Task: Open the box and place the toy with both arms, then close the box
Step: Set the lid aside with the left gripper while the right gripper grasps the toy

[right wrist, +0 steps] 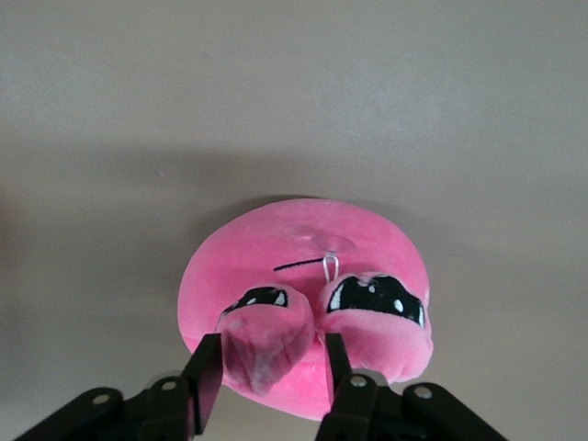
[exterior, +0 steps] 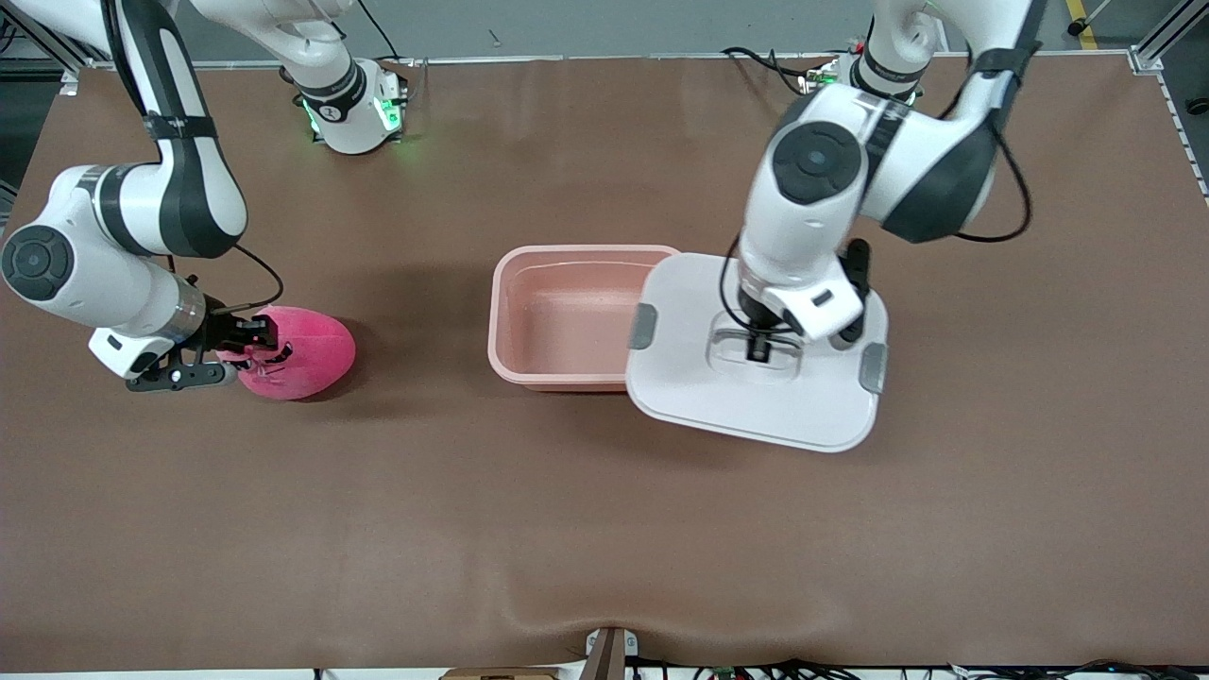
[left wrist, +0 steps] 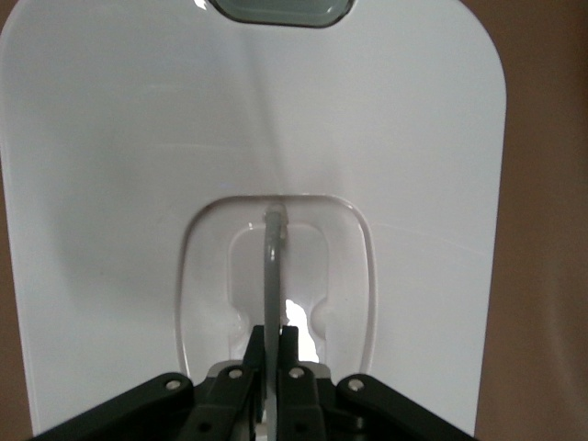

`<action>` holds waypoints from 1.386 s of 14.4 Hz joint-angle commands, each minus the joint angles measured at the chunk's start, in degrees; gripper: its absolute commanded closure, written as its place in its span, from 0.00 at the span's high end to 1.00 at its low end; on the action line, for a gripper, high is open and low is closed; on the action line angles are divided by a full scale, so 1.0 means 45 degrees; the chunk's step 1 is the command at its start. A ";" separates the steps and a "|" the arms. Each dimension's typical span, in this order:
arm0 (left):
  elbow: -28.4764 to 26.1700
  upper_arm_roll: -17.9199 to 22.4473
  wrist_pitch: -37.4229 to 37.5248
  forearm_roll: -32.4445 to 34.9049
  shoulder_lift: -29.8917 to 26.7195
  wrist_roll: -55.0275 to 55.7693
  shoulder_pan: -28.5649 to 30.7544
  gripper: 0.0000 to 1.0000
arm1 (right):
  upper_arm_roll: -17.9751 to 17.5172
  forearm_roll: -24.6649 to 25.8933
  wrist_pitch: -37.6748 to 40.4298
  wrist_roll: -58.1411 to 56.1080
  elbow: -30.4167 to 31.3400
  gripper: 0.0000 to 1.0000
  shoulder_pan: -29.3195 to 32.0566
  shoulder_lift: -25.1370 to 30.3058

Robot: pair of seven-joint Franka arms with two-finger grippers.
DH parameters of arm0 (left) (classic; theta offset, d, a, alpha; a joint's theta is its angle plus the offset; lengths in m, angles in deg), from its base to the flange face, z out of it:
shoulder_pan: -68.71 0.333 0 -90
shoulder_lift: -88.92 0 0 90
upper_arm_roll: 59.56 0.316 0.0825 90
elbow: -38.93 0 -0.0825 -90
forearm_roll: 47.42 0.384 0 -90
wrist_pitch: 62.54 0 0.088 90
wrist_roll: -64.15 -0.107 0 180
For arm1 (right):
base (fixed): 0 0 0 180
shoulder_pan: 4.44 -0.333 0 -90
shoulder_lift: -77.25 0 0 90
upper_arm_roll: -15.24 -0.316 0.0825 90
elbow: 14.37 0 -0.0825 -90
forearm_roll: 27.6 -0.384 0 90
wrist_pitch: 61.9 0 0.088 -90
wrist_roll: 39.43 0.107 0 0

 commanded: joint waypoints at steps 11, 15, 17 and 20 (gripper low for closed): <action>-0.0556 -0.0076 0.0777 -0.0274 0.0522 -0.6026 0.3607 0.00 | -0.0003 -0.0028 0.3398 -0.1634 -0.2937 0.00 -0.1079 0.1179; -0.0479 -0.0018 0.0602 -0.0177 0.0970 -0.6903 0.3941 0.00 | 0.0016 -0.0009 0.3690 -0.2953 -0.3718 0.00 -0.2346 0.1259; -0.0478 -0.0018 0.0407 -0.0137 0.1010 -0.7180 0.4154 0.00 | -0.0004 0.0010 0.4039 -0.4253 -0.4204 0.00 -0.3147 0.1162; -0.0498 -0.0018 0.0290 -0.0215 0.1030 -0.7200 0.4253 0.00 | 0.0016 -0.0009 0.4237 -0.5062 -0.4656 0.00 -0.4320 0.1103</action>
